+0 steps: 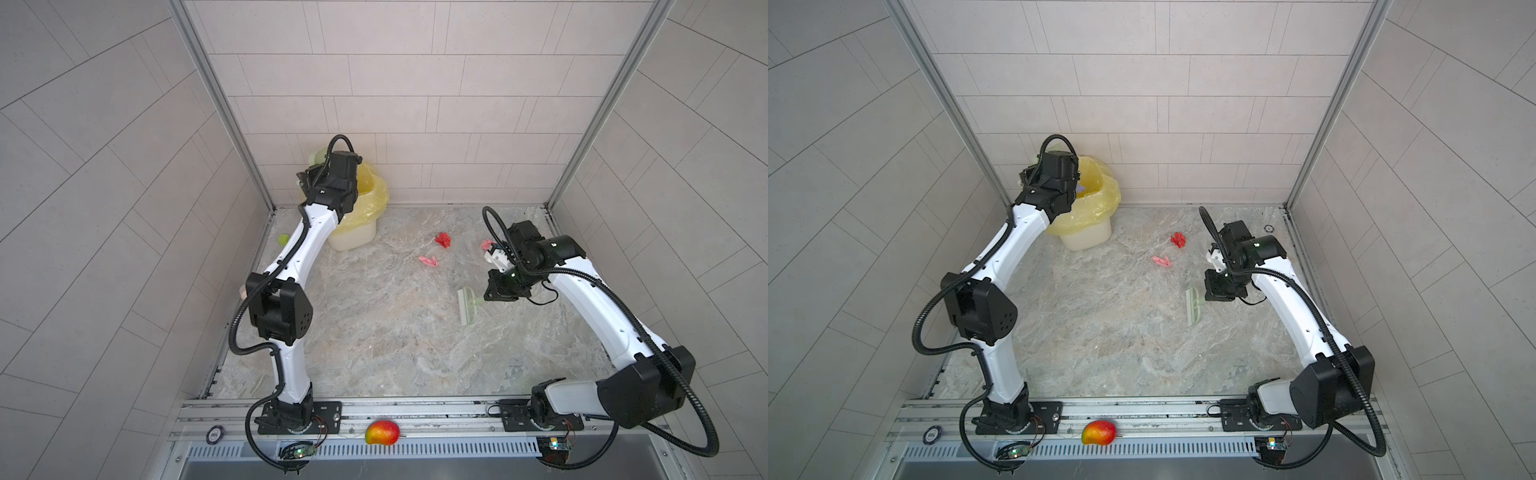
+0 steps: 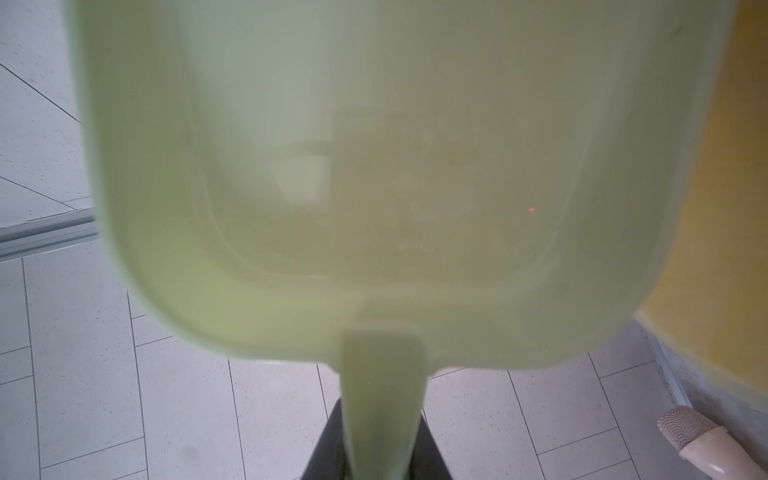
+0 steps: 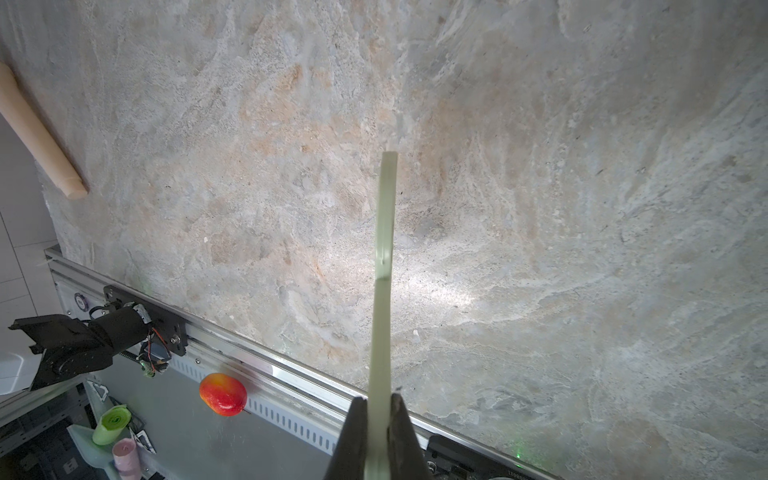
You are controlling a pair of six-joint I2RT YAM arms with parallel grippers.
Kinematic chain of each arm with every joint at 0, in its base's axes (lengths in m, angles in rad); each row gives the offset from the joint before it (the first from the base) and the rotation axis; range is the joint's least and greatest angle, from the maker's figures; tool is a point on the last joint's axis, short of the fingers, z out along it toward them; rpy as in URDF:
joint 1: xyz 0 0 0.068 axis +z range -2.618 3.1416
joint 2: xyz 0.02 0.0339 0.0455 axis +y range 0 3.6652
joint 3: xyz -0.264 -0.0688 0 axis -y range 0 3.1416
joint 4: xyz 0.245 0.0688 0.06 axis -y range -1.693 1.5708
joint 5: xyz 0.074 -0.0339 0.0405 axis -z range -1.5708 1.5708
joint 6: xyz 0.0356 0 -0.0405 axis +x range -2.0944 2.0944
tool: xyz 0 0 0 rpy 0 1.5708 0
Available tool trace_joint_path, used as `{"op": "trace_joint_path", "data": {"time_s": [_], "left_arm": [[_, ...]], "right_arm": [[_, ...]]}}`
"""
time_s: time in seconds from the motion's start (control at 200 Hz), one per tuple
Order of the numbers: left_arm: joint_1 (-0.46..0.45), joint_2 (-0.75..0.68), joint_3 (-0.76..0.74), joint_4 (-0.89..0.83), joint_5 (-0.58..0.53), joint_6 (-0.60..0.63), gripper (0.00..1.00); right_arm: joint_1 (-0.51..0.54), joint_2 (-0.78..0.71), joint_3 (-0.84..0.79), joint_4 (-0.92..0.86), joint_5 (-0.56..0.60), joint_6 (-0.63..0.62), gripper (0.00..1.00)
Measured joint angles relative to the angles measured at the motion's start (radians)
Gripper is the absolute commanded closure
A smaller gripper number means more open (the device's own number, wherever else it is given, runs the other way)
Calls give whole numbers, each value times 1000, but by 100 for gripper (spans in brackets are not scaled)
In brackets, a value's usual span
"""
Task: Sweep away the paper scraps from the table
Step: 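Tip the green dustpan over the yellow bin with the left gripper, then lower the dustpan beside the pink scrap with left while right brush approaches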
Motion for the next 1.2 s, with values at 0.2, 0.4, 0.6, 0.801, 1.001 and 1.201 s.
{"op": "trace_joint_path", "data": {"time_s": [0.2,0.4,0.6,0.801,1.001,1.201], "left_arm": [[0,0,-18,34,-4,36,100],[-6,-3,-16,42,-8,-21,100],[-69,-75,5,-114,49,-296,100],[-203,-239,-53,-272,196,-643,100],[-301,-362,-277,-343,385,-943,100],[-319,-406,-542,-386,605,-1190,100]], "right_arm": [[-11,-3,0,-5,0,-8,100],[-16,-7,0,-6,0,-9,100],[-17,-7,2,-10,34,-28,100],[-68,13,50,-20,127,-78,100],[-88,80,114,31,161,-128,100],[-47,128,179,97,209,-196,100]]}}
